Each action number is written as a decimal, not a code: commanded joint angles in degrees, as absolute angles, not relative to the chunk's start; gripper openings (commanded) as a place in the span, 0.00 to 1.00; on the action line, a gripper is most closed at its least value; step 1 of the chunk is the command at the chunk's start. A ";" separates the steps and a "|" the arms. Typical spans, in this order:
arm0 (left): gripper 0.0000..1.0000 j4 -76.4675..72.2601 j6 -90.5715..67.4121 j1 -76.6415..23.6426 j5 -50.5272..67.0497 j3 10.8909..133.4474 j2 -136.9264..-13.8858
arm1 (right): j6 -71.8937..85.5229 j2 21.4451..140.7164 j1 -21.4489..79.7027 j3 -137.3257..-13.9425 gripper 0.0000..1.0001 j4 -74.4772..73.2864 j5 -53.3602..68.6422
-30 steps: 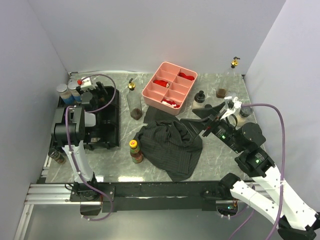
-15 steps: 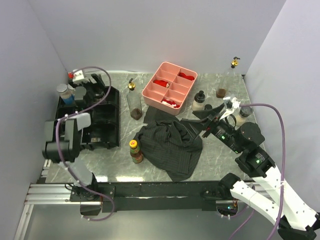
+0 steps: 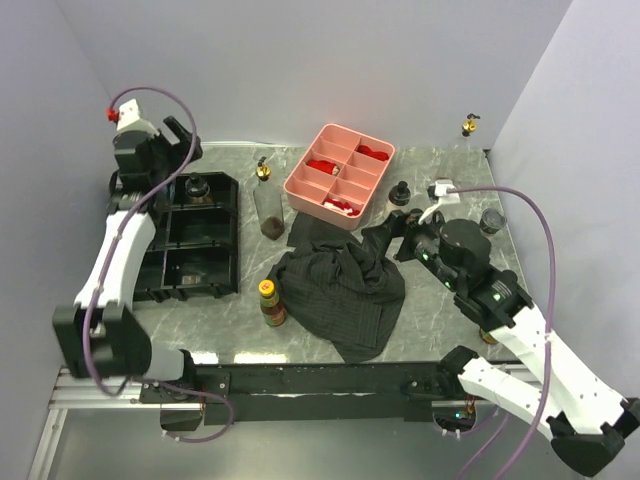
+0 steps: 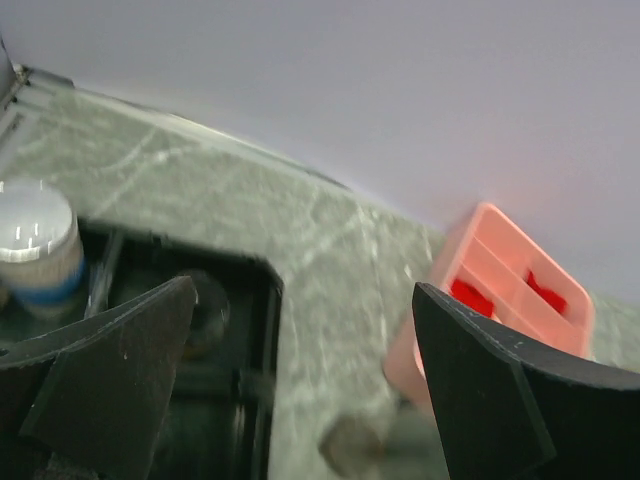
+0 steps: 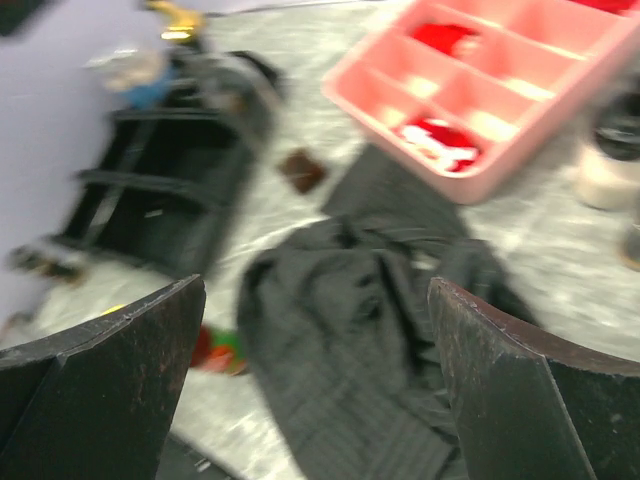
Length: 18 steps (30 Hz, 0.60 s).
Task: Organize the condiment bottles
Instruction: Place the bottle in the storage box, then pick up the bottle from the center of the board.
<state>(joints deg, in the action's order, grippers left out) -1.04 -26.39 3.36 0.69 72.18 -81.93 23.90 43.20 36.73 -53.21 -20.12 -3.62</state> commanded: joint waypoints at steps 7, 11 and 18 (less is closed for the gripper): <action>0.99 7.57 -25.84 3.25 16.43 54.07 -54.87 | 20.13 55.26 30.77 -58.36 1.00 -22.42 -18.02; 0.97 4.49 -25.93 2.02 15.82 46.42 -50.02 | 19.60 63.00 23.23 -61.43 1.00 -21.09 -15.31; 0.96 5.80 -25.93 0.36 18.90 46.32 -47.99 | 16.00 78.65 15.04 -69.86 1.00 -22.76 -11.79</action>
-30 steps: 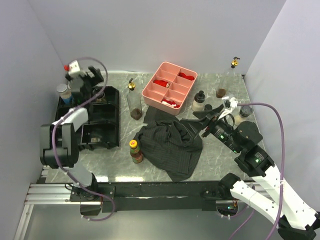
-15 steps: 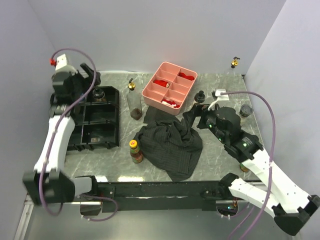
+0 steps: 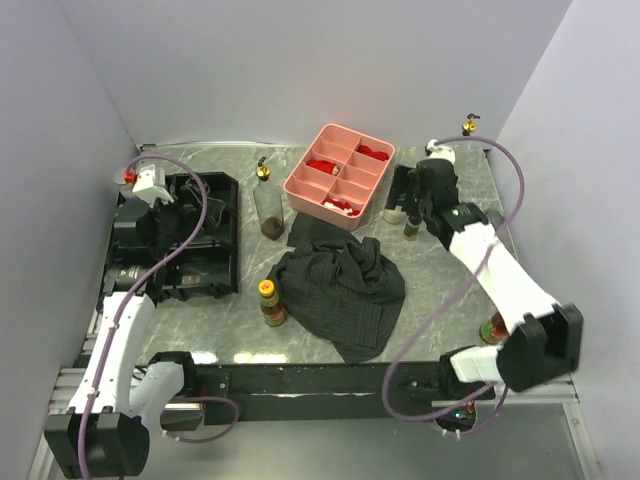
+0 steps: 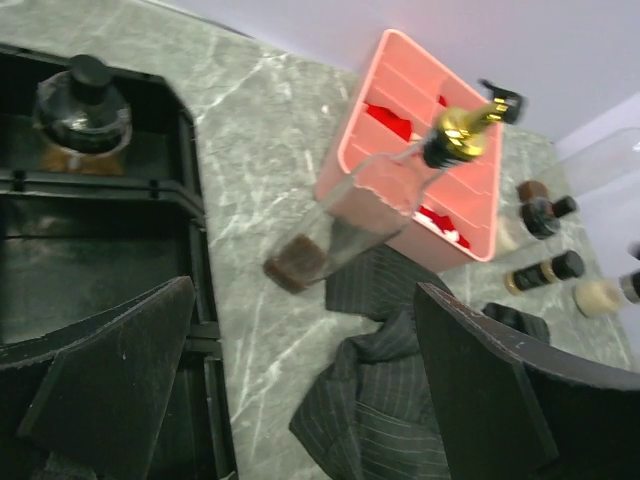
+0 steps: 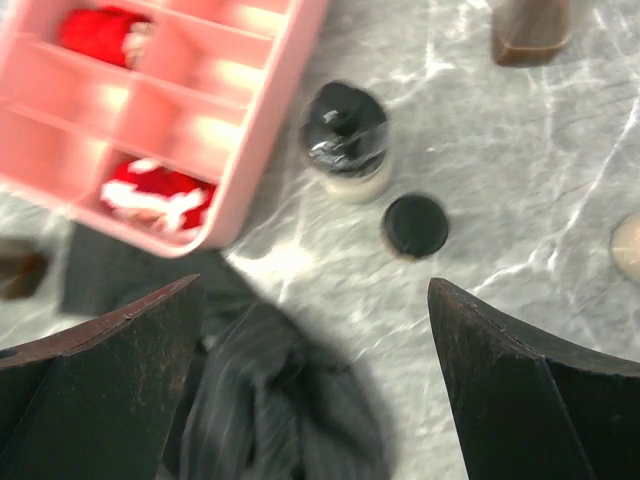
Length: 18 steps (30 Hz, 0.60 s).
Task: Organize the condiment bottles
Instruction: Pick up the bottle from the center of the board.
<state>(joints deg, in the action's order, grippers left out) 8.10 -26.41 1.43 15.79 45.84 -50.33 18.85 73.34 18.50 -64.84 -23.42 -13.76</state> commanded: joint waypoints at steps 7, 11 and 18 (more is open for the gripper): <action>0.96 9.40 -23.47 -2.46 13.54 47.46 -45.27 | 13.27 90.26 12.57 -79.18 0.96 -26.71 -5.28; 0.98 18.87 -22.85 -3.69 8.44 49.74 -43.33 | 13.89 86.94 14.23 -78.06 0.95 -27.34 -2.72; 0.97 34.53 -23.20 -9.83 11.70 52.72 -36.40 | 18.27 70.78 18.36 -65.94 0.95 -21.72 -0.18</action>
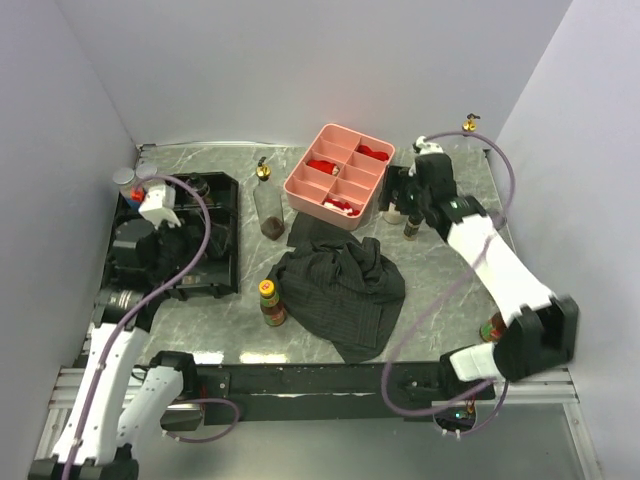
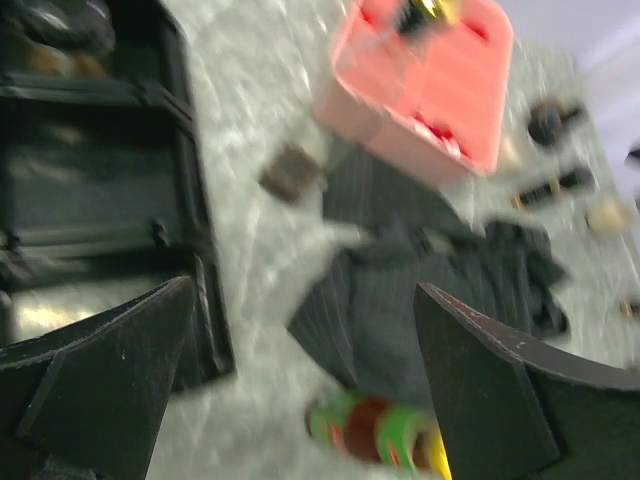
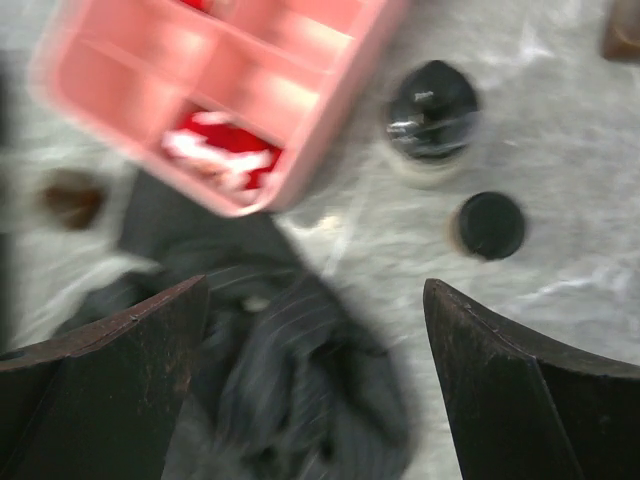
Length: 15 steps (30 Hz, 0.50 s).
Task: Organize the condiment bottles
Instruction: Pick up the bottle from the center of the board.
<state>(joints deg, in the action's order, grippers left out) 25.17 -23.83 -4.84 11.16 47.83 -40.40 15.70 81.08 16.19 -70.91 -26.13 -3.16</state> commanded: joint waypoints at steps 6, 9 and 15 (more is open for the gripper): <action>0.93 44.90 -24.52 -15.82 9.06 60.46 -38.05 | 19.34 62.07 25.83 -59.34 0.95 -19.78 -0.35; 0.91 47.02 -24.87 -17.75 7.65 60.91 -38.84 | 19.51 58.38 28.12 -57.49 0.95 -19.43 -0.18; 0.99 49.31 -26.19 -25.39 3.26 62.49 -44.11 | 19.07 51.60 28.57 -52.57 0.97 -16.61 -0.18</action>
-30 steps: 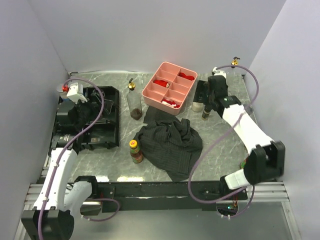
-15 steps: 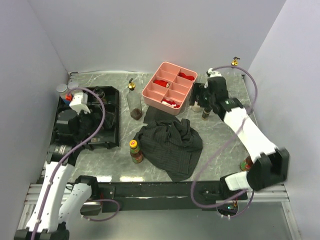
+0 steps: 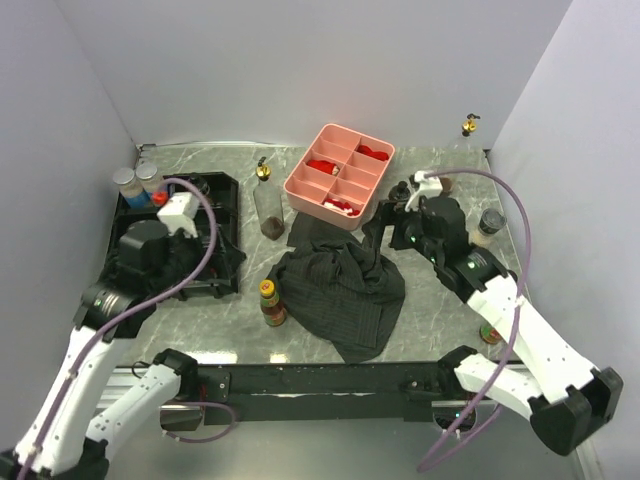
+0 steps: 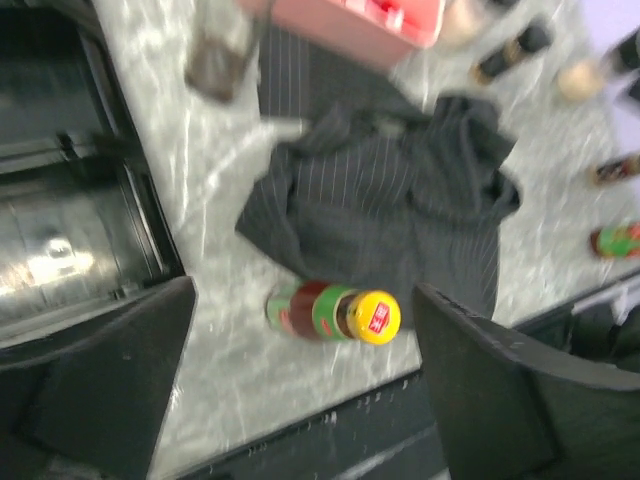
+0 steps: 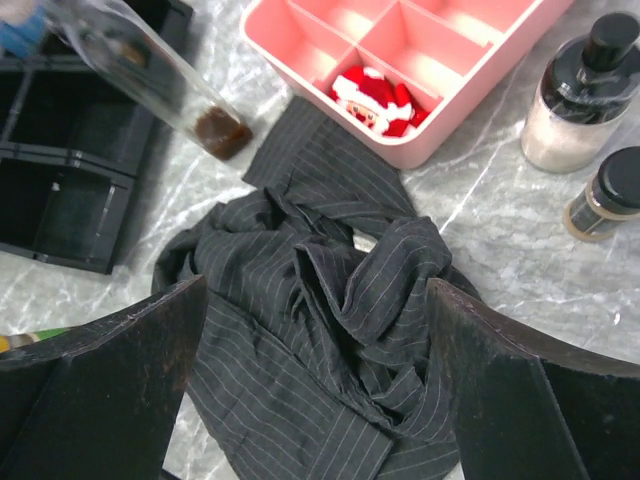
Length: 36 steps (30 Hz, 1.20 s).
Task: Organize the condiment bottles
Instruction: Pick up the bottle from the center of the board.
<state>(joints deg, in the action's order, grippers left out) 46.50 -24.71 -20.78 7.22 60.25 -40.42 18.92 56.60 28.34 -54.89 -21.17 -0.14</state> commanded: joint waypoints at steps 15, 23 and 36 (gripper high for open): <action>0.95 50.97 -38.40 -59.94 -23.11 65.04 -58.97 | 18.46 47.99 28.65 -50.36 0.99 -15.03 -0.09; 0.93 50.89 -42.63 -63.98 -30.84 63.28 -57.67 | 18.28 47.72 28.56 -50.18 1.00 -14.59 -0.18; 0.85 47.20 -43.33 -64.16 -30.06 57.48 -58.53 | 18.37 48.34 28.65 -50.45 1.00 -14.41 1.23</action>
